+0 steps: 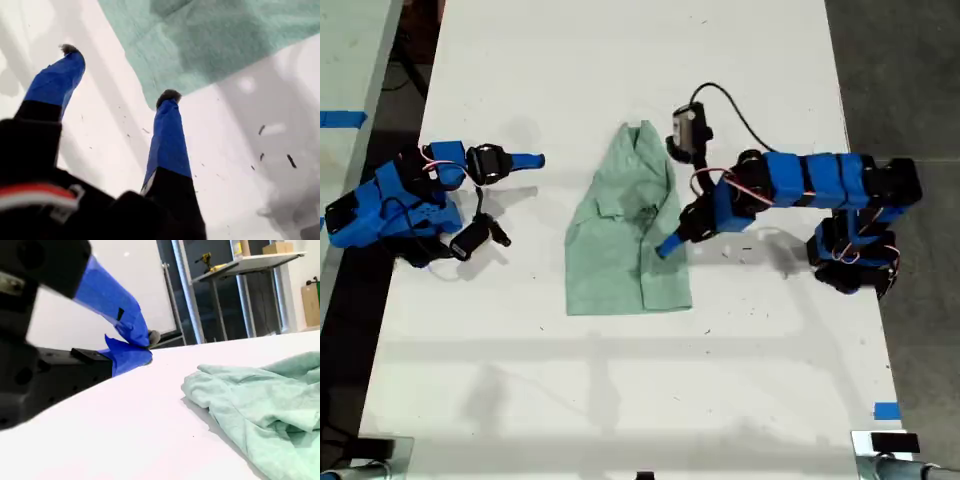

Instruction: Fold t shirt

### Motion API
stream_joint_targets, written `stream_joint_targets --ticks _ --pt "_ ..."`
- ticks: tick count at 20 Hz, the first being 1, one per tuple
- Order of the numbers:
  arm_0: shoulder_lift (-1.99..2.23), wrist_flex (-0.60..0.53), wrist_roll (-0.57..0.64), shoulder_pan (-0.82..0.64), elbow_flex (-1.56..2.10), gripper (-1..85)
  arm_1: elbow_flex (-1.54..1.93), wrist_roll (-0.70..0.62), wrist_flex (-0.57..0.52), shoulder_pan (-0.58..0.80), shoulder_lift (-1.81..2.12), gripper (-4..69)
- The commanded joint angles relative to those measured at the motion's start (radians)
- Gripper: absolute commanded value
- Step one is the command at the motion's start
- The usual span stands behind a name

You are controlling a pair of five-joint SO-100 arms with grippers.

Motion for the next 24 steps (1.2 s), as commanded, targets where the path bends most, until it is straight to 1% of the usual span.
stream_joint_targets --ticks 1,2,3,5,7,8,10,11,12,15,18,24 --pt "0.011 0.003 -0.020 -0.006 0.040 -0.3 0.456 0.028 -0.130 0.095 0.476 20.1" --pt "0.011 0.003 -0.020 -0.006 0.040 -0.3 0.660 0.037 -0.186 0.133 0.663 4.2" --pt "0.011 0.003 -0.020 -0.006 0.040 -0.3 0.862 0.035 -0.244 0.166 0.851 1.6" --pt "0.011 0.003 -0.018 -0.006 0.040 -0.3 1.233 0.012 -0.359 0.187 1.186 1.9" --pt "0.011 0.003 -0.017 -0.009 0.040 -0.3 1.497 -0.020 -0.445 0.186 1.373 1.9" --pt "0.011 0.002 -0.017 -0.009 0.040 -0.3 1.592 -0.043 -0.453 0.206 1.442 1.9" --pt "0.011 0.003 -0.020 -0.008 0.040 -0.3 1.767 -0.097 -0.423 0.242 1.617 1.9" --pt "0.011 0.003 -0.020 -0.008 0.040 -0.3 1.787 -0.144 -0.341 0.239 1.767 1.9" --pt "0.011 0.003 -0.018 -0.008 0.040 -0.3 1.784 -0.121 -0.322 0.242 1.755 1.9" --pt "0.011 0.005 -0.018 -0.006 0.040 -0.3 1.799 -0.092 -0.330 0.238 1.759 1.9" --pt "0.011 0.005 -0.021 -0.005 0.040 -0.3 1.807 -0.031 -0.322 0.235 1.759 1.9" --pt "0.011 0.005 -0.020 -0.006 0.040 -0.3 1.810 0.002 -0.311 0.239 1.759 1.9"
